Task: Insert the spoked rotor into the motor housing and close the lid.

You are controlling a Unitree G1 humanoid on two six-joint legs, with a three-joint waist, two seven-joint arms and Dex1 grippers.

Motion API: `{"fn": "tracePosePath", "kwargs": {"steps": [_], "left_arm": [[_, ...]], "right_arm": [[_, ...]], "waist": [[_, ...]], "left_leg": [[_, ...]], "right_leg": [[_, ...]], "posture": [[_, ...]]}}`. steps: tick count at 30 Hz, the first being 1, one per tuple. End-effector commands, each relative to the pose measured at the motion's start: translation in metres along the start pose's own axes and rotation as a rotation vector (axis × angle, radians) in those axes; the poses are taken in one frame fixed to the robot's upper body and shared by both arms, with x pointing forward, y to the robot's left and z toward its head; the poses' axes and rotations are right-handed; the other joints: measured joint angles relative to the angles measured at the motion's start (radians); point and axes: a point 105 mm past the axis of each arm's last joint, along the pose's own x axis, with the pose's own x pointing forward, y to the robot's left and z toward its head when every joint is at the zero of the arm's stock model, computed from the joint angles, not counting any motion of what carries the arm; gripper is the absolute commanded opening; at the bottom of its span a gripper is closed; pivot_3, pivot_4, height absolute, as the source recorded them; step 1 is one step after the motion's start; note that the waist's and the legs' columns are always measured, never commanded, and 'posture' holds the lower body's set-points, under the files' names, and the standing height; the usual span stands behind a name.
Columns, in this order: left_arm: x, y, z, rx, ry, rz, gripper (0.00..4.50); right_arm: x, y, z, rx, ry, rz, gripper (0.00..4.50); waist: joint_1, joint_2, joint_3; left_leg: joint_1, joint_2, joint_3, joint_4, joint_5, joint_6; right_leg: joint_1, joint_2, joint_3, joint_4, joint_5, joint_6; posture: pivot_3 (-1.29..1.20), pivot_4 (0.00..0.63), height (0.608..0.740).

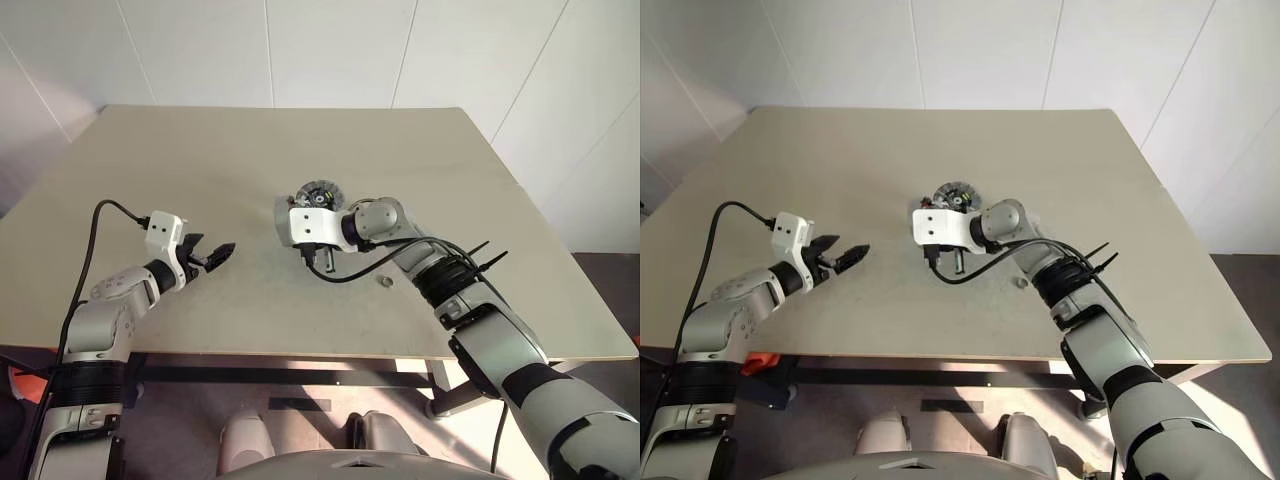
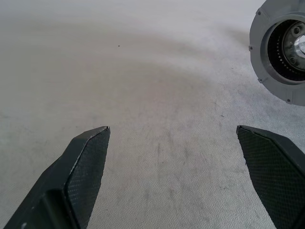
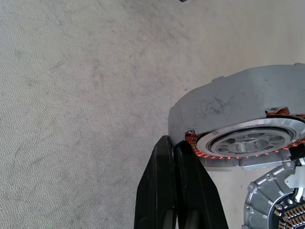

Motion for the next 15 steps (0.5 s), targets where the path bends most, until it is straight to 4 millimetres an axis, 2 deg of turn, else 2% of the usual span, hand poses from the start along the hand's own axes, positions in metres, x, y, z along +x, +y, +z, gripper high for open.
{"fn": "tracePosePath", "kwargs": {"steps": [1, 5, 8, 15], "left_arm": [[0.001, -0.002, 0.015, 0.032, -0.051, -0.009, 4.5], [0.002, -0.003, 0.014, 0.028, -0.051, -0.009, 4.5], [0.002, -0.003, 0.012, 0.023, -0.052, -0.008, 4.5], [0.003, -0.005, 0.008, 0.014, -0.054, -0.01, 4.5]], "right_arm": [[-0.017, -0.018, 0.015, -0.091, -0.023, -0.068, 0.03], [-0.03, -0.015, 0.006, -0.132, 0.018, -0.048, 0.03], [-0.047, -0.005, -0.005, -0.167, 0.059, -0.001, 0.03], [-0.068, 0.014, -0.029, -0.176, 0.148, 0.062, 0.03]], "waist": [[0.001, 0.0, 0.0], [0.002, 0.0, 0.0], [0.006, -0.001, 0.0], [0.002, -0.001, 0.001]], "left_leg": [[0.0, 0.0, 0.0, 0.0, 0.0, 0.0], [0.0, 0.0, 0.0, 0.0, 0.0, 0.0], [0.0, 0.0, 0.0, 0.0, 0.0, 0.0], [0.0, 0.0, 0.0, 0.001, 0.0, 0.001]], "right_leg": [[0.0, 0.0, 0.0, 0.0, 0.0, 0.0], [0.0, 0.0, 0.0, 0.0, 0.0, 0.0], [0.0, 0.0, 0.0, 0.0, 0.0, 0.0], [0.0, 0.0, 0.0, 0.0, 0.0, 0.0]], "posture": [[0.0, 0.0, 0.74], [0.0, 0.0, 0.74], [0.0, 0.0, 0.74], [0.0, 0.0, 0.74]]}}
